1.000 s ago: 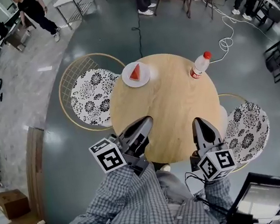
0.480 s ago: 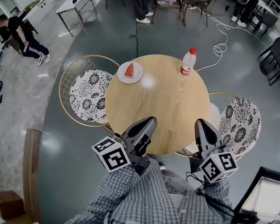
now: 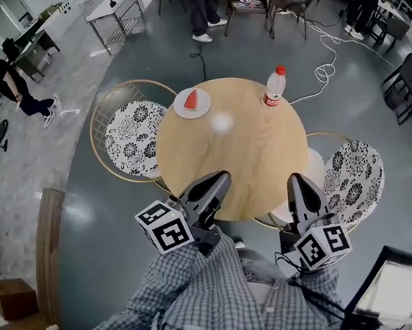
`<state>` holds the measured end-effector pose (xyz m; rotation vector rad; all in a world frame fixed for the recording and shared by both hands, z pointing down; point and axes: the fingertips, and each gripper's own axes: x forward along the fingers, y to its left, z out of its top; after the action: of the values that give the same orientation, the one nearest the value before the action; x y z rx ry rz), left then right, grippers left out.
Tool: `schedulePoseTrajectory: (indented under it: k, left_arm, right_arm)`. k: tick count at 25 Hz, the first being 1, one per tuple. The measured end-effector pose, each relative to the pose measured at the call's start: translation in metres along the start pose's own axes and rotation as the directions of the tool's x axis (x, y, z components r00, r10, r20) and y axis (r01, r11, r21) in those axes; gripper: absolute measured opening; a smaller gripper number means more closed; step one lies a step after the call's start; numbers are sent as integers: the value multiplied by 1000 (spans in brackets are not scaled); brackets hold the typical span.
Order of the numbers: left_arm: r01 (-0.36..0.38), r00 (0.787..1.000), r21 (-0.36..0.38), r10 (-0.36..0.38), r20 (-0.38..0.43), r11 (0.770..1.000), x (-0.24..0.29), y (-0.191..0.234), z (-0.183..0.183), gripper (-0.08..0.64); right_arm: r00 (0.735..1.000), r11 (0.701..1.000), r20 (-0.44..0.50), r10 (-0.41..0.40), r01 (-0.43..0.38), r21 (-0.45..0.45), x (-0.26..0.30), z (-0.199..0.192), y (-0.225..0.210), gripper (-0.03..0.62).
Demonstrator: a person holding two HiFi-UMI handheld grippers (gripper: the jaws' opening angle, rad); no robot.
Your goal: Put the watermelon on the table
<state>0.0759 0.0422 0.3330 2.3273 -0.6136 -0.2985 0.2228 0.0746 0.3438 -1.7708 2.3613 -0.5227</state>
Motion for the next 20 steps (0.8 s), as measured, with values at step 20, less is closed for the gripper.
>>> schedulePoseTrajectory:
  k: [20]
  left_arm:
    - [46, 996, 74, -40, -85, 996, 2, -11, -19, 6]
  right_arm:
    - [999, 996, -40, 35, -39, -84, 1, -14, 25, 8]
